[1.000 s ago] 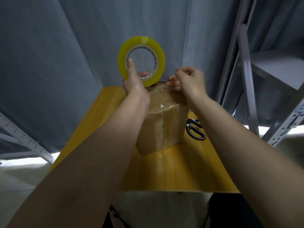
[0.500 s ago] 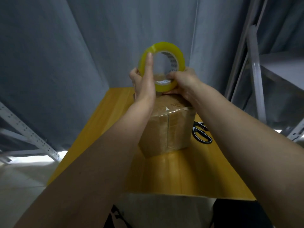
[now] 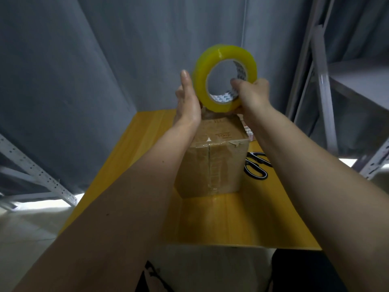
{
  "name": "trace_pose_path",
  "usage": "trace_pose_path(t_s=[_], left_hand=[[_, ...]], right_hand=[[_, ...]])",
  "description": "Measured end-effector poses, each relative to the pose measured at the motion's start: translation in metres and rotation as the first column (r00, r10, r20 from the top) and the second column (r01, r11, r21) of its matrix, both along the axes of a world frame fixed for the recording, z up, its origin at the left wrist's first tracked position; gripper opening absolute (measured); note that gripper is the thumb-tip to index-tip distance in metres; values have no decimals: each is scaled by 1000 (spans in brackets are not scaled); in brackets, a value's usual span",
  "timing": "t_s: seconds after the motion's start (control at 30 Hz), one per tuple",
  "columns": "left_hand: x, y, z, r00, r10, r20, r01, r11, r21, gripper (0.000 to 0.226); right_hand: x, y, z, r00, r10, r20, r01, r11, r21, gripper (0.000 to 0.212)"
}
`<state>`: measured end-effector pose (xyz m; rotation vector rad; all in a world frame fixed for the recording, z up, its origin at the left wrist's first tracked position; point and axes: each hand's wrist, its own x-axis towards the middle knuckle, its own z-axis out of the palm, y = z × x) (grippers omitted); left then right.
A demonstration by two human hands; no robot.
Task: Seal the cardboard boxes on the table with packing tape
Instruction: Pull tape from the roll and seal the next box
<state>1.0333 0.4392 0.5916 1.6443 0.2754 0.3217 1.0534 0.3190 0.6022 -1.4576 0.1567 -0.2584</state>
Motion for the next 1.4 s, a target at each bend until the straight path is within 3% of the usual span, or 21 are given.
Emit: trace_pose_path(t_s=[0.27, 0.5, 0.63, 0.87, 0.97, 1.13, 1.3, 1.4], left_hand=[[-1, -2, -1, 1000, 5, 4, -5, 1000, 30, 118], [9, 1, -6, 1000, 5, 21, -7, 997, 80, 79], [8, -1, -7, 1000, -12, 12, 10, 993, 117, 83], [2, -3, -4, 997, -47, -68, 64, 961, 267, 107], [5, -6, -6, 994, -40, -100, 76, 918, 388, 109], [9, -1, -10, 987, -51, -151, 122, 852, 509, 87], [5, -2, -12, 964, -94, -247, 239, 711, 662, 70], [-4, -5, -14, 971, -125, -202, 238, 530, 814, 74]], right_hand=[[-5, -11, 0, 991, -62, 117, 67, 997, -40, 10], [-3, -41, -7, 987, -136, 90, 130, 989, 67, 21], [-1, -42, -18, 991, -132, 31, 126, 981, 151, 19], [9, -72, -23, 967, -255, 16, 252, 962, 102, 20], [12, -77, -35, 972, -232, -35, 235, 964, 125, 19], [15, -78, -61, 969, -198, -149, 226, 951, 210, 24], [16, -75, -88, 960, -132, -247, 201, 938, 281, 18], [15, -69, -102, 950, -56, -307, 153, 941, 302, 30]])
